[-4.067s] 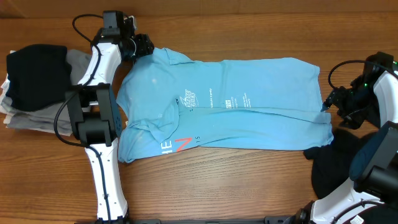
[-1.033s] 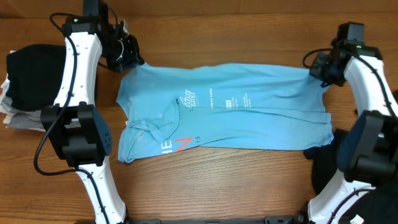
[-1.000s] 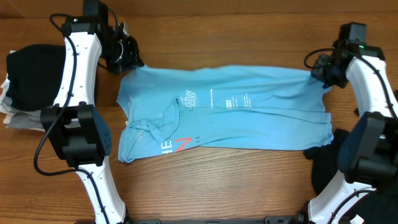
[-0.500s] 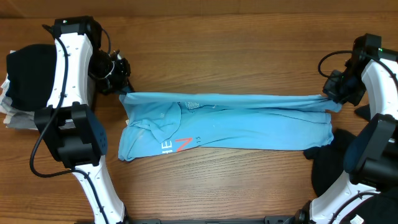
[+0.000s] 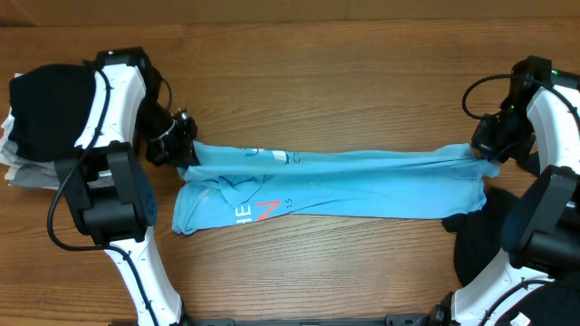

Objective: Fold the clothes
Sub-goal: 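Fold the shirt's top half down over the bottom with both grippers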

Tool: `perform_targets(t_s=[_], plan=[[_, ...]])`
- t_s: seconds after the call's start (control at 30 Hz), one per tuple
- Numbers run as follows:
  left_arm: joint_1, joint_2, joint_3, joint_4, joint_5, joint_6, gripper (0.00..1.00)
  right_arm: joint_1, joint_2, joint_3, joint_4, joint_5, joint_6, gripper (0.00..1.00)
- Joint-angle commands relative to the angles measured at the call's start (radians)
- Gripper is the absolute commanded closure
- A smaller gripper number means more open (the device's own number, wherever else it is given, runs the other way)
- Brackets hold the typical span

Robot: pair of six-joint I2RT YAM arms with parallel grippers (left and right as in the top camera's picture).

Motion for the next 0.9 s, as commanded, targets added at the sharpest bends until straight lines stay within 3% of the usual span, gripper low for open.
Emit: perform_targets(t_s=[0.0,0.1,0.4,0.47,0.53,0.6,0.63,0.77,0.87], plan=[[-0.022,-0.026,-0.063,-0.004,-0.058,0.046,0.96,-0.007,-0.023,0.013,-0.025,0.029,-0.016,0.95],[-0.022,-0.026,-0.097,-0.004,-0.119,0.014,0.96,-0.007,-0.023,0.013,-0.049,0.029,-0.016,0.95],[-0.022,-0.026,-0.121,-0.004,-0.123,0.018,0.96,-0.008,-0.023,0.013,-0.065,0.052,-0.019,0.92],[-0.022,-0.026,-0.121,-0.004,-0.14,0.018,0.94,-0.008,-0.023,0.013,-0.079,0.052,-0.019,0.87],[-0.022,-0.026,-0.121,-0.004,-0.142,0.018,0.82,-0.008,-0.023,0.013,-0.098,0.059,-0.019,0.78],[-0.022,-0.026,-0.121,-0.004,-0.141,0.018,0.53,-0.008,-0.023,0.013,-0.108,0.068,-0.019,0.65],[-0.022,-0.026,-0.121,-0.005,-0.141,0.021,0.48,-0.008,-0.023,0.013,-0.108,0.071,-0.019,0.63],[-0.022,-0.026,-0.121,-0.005,-0.14,0.022,0.42,-0.008,-0.023,0.013,-0.108,0.071,-0.019,0.61],[-0.022,-0.026,-0.121,-0.004,-0.14,0.022,0.42,-0.008,-0.023,0.013,-0.103,0.071,-0.019,0.53]])
